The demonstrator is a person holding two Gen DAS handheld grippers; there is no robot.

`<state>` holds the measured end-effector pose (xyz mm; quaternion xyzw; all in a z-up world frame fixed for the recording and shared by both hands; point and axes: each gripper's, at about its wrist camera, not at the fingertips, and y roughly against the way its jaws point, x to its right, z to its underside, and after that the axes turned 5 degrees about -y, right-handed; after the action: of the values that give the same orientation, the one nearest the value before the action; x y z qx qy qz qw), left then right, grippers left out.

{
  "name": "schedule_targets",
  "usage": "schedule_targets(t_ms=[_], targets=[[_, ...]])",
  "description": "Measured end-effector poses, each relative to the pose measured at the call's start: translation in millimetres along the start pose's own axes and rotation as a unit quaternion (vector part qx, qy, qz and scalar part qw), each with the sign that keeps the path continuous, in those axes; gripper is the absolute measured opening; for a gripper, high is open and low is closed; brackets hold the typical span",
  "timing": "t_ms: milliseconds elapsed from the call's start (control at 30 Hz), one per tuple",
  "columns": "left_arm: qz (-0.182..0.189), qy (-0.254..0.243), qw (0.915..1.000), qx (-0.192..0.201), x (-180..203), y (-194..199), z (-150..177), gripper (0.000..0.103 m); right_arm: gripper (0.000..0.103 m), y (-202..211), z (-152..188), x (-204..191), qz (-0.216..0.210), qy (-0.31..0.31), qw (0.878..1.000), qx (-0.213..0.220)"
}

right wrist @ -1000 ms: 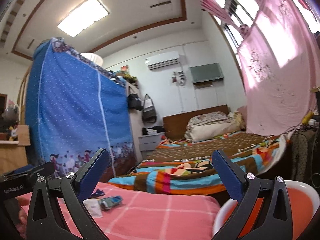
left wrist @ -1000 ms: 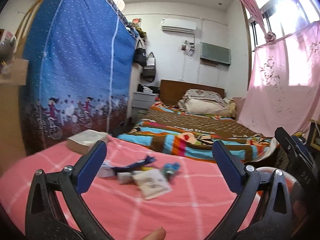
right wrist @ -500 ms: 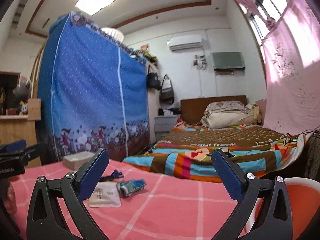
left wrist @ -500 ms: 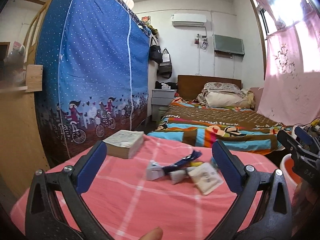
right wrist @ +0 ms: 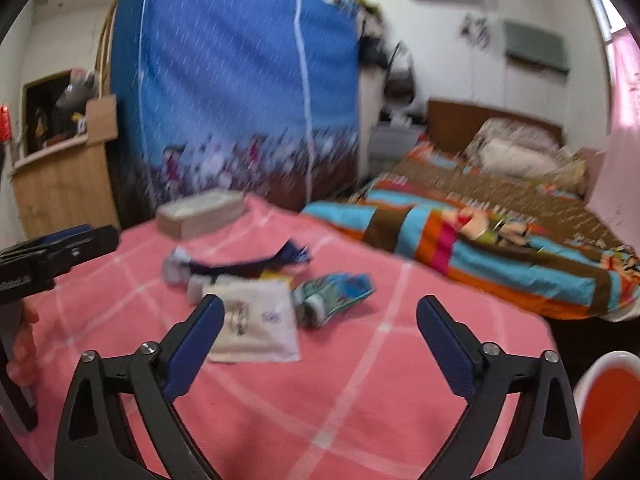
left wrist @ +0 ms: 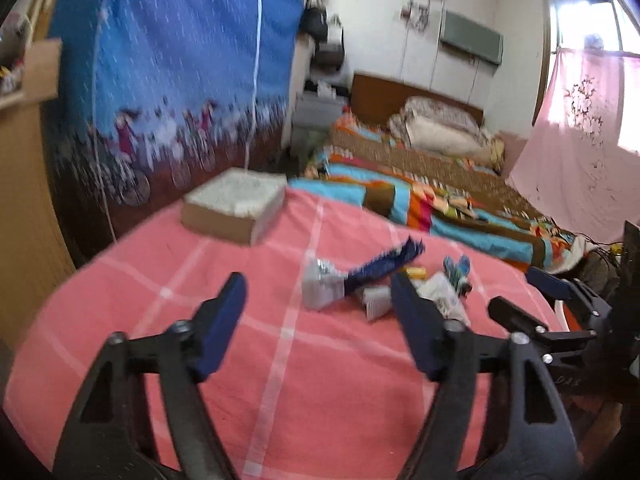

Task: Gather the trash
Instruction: 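Move both open tools back toward the remaining trash on the bedspread, then grasp the blue wrapper with the left tool while the right tool grasps the white sachet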

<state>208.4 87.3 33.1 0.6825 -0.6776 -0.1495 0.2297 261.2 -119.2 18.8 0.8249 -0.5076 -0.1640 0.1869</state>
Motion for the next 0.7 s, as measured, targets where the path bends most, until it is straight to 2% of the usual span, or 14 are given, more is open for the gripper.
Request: schedule_targets(t_ms=[67, 200, 367, 433, 467, 700], targets=[[0.013, 0.013, 0.9996, -0.023, -5, -10, 1, 0.065, 0.093, -10, 1, -4, -0.013, 0.000, 1.000, -0.025], [0.017, 0.019, 0.9988, -0.041, -14, -20, -3, 0.063, 0.091, -31, 5, -18, -0.041, 0.004, 0.996, -0.078], [0.032, 0.004, 0.9975, -0.063, -18, -33, -8, 0.062, 0.084, -43, 7, -27, -0.043, 0.013, 0.993, -0.107], [0.039, 0.003, 0.9966, -0.072, -18, -38, -9, 0.062, 0.070, -48, 9, -28, -0.044, 0.013, 0.992, -0.121], [0.043, 0.002, 0.9961, -0.077, -19, -43, -12, 0.062, 0.066, -49, 8, -27, -0.045, 0.013, 0.991, -0.124], [0.067, -0.027, 0.9927, -0.096, -11, -62, -18, 0.062, 0.064, -42, 10, -21, -0.056, -0.002, 0.992, -0.116]])
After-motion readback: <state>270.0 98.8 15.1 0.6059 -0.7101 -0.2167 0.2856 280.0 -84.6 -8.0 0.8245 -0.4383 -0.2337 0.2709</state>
